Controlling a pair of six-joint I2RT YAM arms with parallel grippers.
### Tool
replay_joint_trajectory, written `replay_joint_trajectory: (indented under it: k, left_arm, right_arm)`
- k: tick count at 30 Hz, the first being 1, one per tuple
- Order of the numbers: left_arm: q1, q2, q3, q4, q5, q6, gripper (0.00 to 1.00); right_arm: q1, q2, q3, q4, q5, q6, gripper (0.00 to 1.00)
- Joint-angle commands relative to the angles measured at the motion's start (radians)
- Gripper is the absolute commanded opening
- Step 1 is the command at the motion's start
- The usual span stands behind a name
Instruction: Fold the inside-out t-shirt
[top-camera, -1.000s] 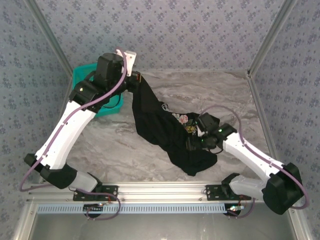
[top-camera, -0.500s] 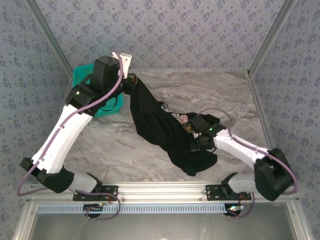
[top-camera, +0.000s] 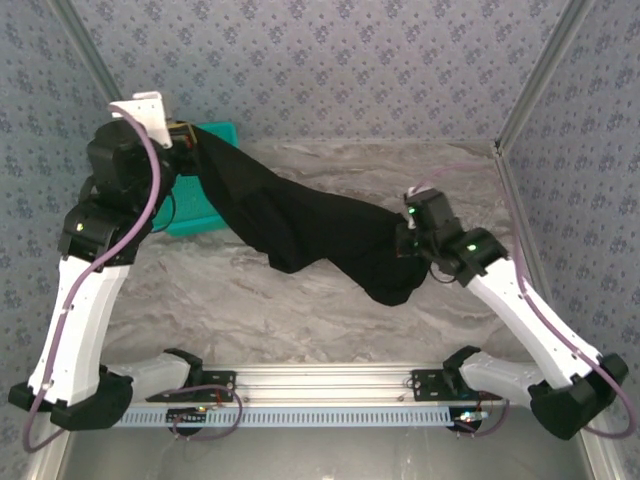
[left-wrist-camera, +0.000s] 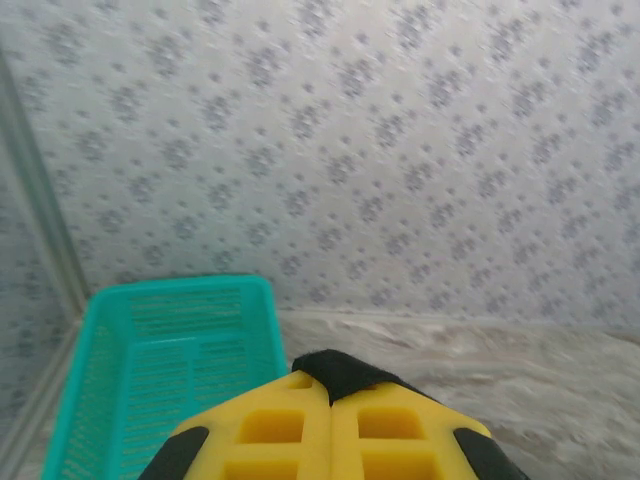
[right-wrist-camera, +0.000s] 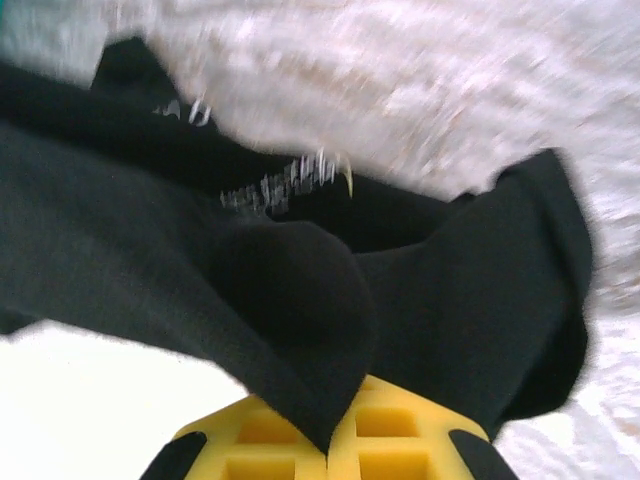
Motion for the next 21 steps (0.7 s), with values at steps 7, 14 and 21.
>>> replay_joint_trajectory:
  k: [7, 14, 21]
  left_arm:
    - [0.141, -0.123, -0.222, -0.114, -0.033, -0.006, 0.00]
    - [0.153, -0.199, -0.416, -0.096, 0.130, -0.089, 0.00]
    - [0.153, -0.228, -0.474, -0.099, 0.206, -0.115, 0.00]
  right_arm:
    - [0.311, 0.120, -0.262, 0.186, -0.367, 0.085, 0.43]
    - [0.060, 0.075, -0.231, 0.115, -0.300, 0.048, 0.54]
    - [0.034, 0.161, -0.306, 0.251, -0.432, 0.138, 0.59]
